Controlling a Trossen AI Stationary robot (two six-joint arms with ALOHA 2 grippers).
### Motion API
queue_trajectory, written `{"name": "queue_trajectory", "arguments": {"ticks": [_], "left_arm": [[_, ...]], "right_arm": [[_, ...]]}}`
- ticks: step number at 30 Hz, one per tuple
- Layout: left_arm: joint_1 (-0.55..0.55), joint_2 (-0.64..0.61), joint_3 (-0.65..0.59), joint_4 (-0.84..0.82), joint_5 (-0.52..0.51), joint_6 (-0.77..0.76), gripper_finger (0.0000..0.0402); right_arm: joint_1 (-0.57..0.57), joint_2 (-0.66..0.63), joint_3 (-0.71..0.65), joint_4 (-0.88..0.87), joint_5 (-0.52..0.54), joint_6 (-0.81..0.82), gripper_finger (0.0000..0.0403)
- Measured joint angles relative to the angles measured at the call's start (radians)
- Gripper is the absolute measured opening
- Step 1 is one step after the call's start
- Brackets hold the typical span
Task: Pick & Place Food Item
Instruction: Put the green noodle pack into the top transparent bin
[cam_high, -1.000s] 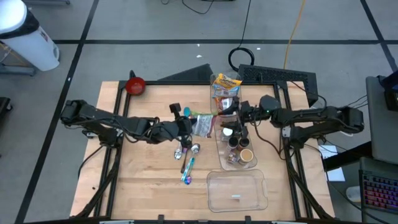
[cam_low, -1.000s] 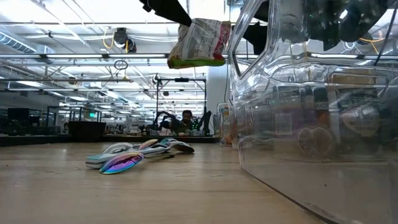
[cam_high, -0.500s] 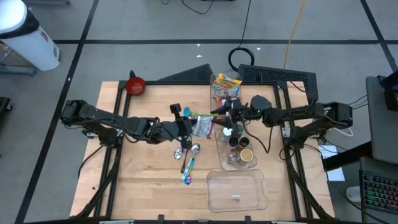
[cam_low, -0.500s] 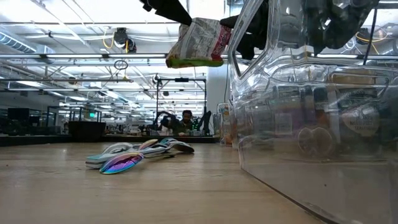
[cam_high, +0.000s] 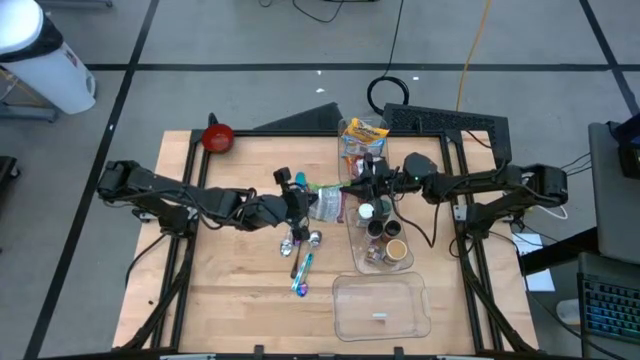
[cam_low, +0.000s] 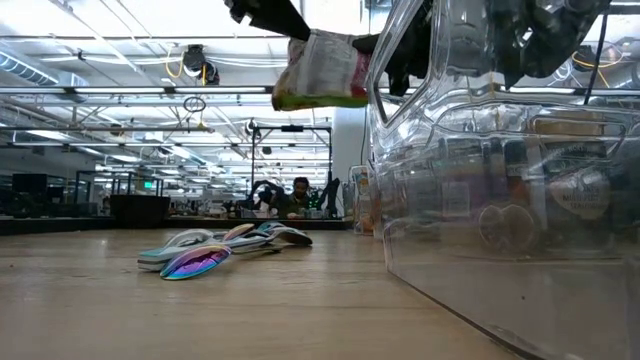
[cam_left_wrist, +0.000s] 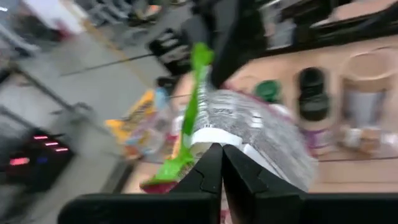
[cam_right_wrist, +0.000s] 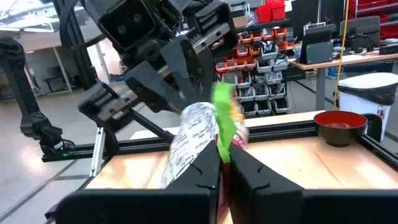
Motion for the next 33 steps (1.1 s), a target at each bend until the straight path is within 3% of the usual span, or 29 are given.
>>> {"name": "queue_trajectory", "arguments": {"ticks": [3,11,15,19,24,30,33], "left_arm": [[0.000,-0.012,0.000,0.002,0.085,-0.028,0.0059],[-0.003,-0.076,0.001,0.047,0.158,-0.008,0.0207],[-0.002,-0.098,0.002,0.004,0.161,-0.029,0.0250],[0.008,-0.090,0.001,-0.035,0.156,-0.037,0.0272],[0.032,-0.083,0.001,-0.026,0.156,-0.045,0.0277],[0.055,-0.084,0.001,-0.023,0.156,-0.059,0.0278],[0.065,-0.084,0.001,-0.019,0.157,-0.067,0.0278]], "right_arm": [[-0.012,-0.016,0.000,-0.014,-0.026,-0.010,0.0002],[-0.079,-0.134,-0.001,-0.207,-0.044,-0.097,0.0001],[-0.172,-0.226,-0.009,-0.302,-0.096,-0.133,0.0000],[-0.259,-0.297,-0.083,-0.300,-0.006,-0.263,0.0000],[-0.337,-0.332,-0.240,-0.045,0.034,-0.489,0.0000],[-0.368,-0.276,-0.402,0.326,0.168,-0.675,0.0000],[-0.381,-0.231,-0.421,0.369,0.199,-0.728,0.0000]]}}
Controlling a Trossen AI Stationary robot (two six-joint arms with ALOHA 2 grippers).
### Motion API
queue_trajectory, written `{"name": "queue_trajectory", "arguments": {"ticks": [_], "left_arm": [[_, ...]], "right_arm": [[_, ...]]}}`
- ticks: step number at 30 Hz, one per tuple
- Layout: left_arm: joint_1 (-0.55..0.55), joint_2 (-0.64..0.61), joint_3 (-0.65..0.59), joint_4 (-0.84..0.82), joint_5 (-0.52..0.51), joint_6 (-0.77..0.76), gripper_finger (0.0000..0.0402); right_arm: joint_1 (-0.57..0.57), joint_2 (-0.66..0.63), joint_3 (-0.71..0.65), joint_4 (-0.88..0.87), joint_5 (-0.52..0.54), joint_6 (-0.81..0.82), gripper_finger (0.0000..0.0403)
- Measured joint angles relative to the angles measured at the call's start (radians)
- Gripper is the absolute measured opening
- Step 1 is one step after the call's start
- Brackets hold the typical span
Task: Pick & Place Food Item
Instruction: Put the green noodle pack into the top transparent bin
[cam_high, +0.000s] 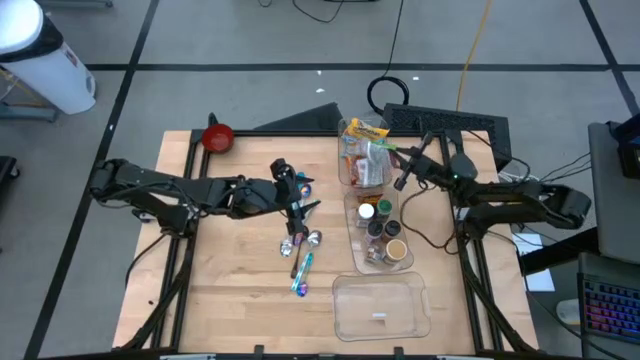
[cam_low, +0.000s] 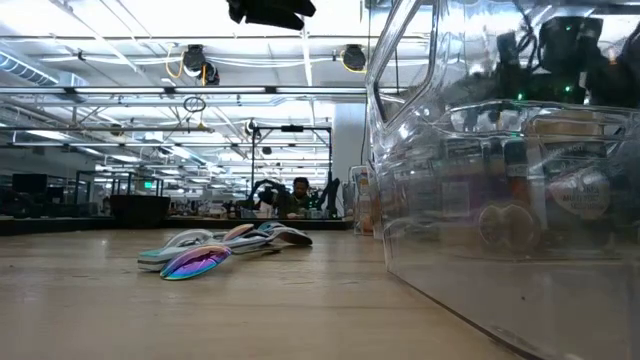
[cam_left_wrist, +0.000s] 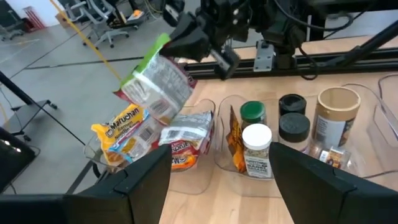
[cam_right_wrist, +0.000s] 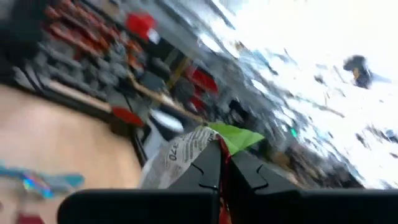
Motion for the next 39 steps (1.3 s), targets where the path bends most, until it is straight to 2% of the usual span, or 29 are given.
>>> {"name": "queue_trajectory", "arguments": {"ticks": [3,6,8,11,15,23,33,36,39], "left_arm": [[0.009,0.000,0.000,0.004,0.002,-0.013,0.0278],[0.009,0.000,0.000,0.005,0.001,-0.012,0.0278],[0.009,0.000,0.000,0.005,0.003,-0.012,0.0278],[0.009,0.000,0.000,0.005,0.025,-0.010,0.0278],[0.009,0.000,0.000,0.004,0.026,-0.011,0.0278],[0.009,0.000,0.000,-0.016,0.028,-0.030,0.0278],[0.009,0.000,0.000,-0.018,0.028,-0.033,0.0278],[0.009,0.000,0.000,-0.018,0.027,-0.034,0.0278],[0.009,0.000,0.000,-0.019,0.027,-0.035,0.0278]], "right_arm": [[-0.015,0.053,0.000,0.019,0.059,-0.015,0.0000],[-0.026,0.112,0.011,0.017,0.068,-0.021,0.0000],[-0.031,0.144,0.024,0.017,0.031,-0.007,0.0000],[-0.031,0.190,0.051,0.007,-0.078,0.019,0.0000],[-0.032,0.224,0.094,-0.087,-0.168,0.060,0.0000],[-0.031,0.240,0.145,-0.281,-0.224,0.060,0.0000],[-0.031,0.240,0.150,-0.334,-0.223,0.113,0.0001],[-0.031,0.227,0.150,-0.337,-0.219,0.171,0.0018],[-0.032,0.206,0.150,-0.343,-0.219,0.243,0.0058]]}}
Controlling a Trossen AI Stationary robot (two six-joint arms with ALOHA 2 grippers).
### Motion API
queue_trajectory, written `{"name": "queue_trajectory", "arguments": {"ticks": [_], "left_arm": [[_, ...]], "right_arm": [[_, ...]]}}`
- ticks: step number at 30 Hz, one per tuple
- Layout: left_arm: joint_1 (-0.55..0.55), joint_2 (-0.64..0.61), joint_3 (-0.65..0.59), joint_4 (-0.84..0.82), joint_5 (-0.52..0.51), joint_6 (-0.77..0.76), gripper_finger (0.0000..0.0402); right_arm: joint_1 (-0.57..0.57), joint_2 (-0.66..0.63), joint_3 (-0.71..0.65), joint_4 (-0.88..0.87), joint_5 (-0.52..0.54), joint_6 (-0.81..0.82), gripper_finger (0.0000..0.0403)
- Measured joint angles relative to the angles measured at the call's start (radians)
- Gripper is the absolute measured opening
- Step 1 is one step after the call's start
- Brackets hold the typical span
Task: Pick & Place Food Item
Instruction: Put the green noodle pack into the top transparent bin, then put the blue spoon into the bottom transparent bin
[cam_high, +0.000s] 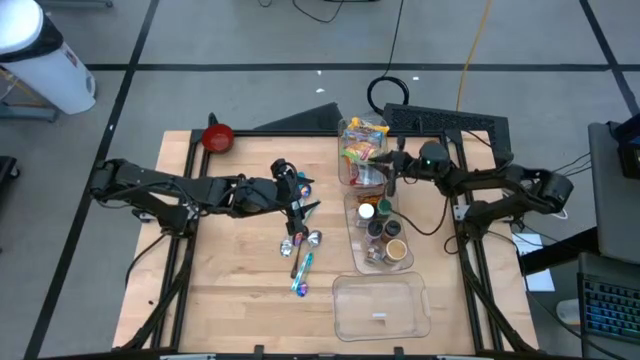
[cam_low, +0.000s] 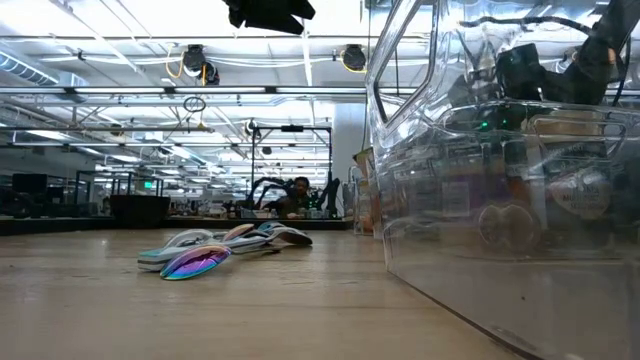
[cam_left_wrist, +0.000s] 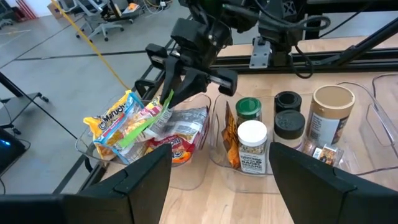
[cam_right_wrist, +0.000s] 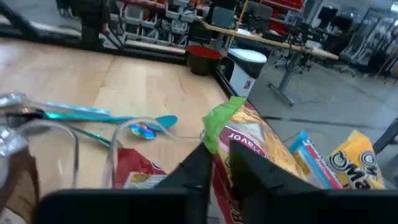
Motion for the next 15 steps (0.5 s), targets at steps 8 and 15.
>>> {"name": "queue_trajectory", "arguments": {"ticks": [8,15], "left_arm": [[0.000,0.000,0.000,-0.001,0.000,-0.001,0.0278],[0.000,0.000,0.000,-0.041,-0.001,-0.082,0.0278]], "right_arm": [[0.002,-0.094,0.000,-0.055,-0.048,0.173,0.0191],[0.003,-0.210,0.000,-0.077,-0.186,0.288,0.0256]]}}
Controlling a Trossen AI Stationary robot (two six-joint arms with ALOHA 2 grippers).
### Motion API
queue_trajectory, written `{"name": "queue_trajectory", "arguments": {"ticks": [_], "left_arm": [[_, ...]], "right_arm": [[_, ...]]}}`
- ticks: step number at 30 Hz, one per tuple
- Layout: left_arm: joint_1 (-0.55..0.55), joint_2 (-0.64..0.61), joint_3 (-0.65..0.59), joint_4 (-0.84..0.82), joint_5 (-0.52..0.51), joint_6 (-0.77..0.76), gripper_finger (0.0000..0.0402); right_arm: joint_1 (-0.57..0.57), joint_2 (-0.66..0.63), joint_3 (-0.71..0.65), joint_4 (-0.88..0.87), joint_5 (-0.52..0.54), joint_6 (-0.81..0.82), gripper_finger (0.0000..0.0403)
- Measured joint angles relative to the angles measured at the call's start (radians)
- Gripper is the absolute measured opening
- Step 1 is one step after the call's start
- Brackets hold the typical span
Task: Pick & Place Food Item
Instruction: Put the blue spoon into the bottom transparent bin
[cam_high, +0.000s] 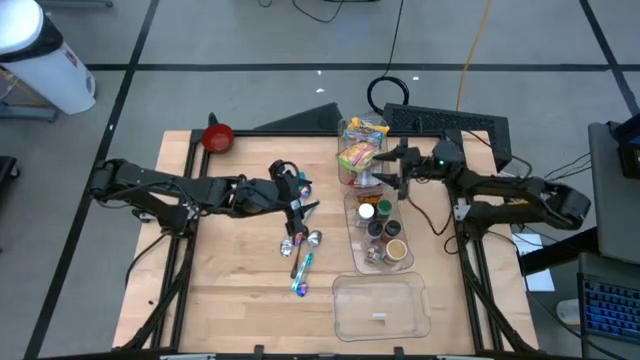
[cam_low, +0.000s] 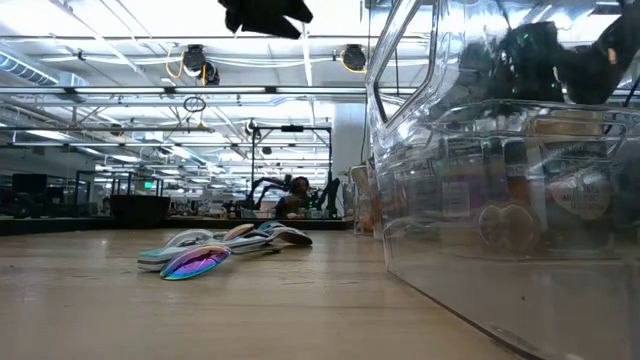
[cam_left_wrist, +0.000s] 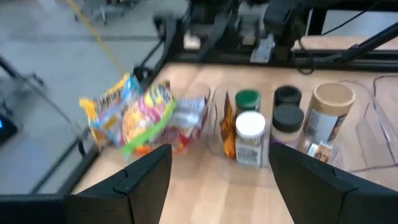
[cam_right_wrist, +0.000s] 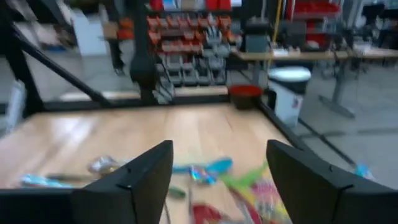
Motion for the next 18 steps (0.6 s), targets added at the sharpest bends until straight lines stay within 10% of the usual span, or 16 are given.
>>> {"name": "queue_trajectory", "arguments": {"ticks": [11,18], "left_arm": [[0.055,0.048,-0.046,-0.226,-0.078,-0.367,0.0278],[0.133,0.208,-0.122,-0.173,0.091,-0.499,0.0278]], "right_arm": [[0.109,-0.254,0.000,0.001,0.001,0.158,0.0265],[0.228,-0.323,0.000,-0.010,0.015,0.114,0.0252]]}}
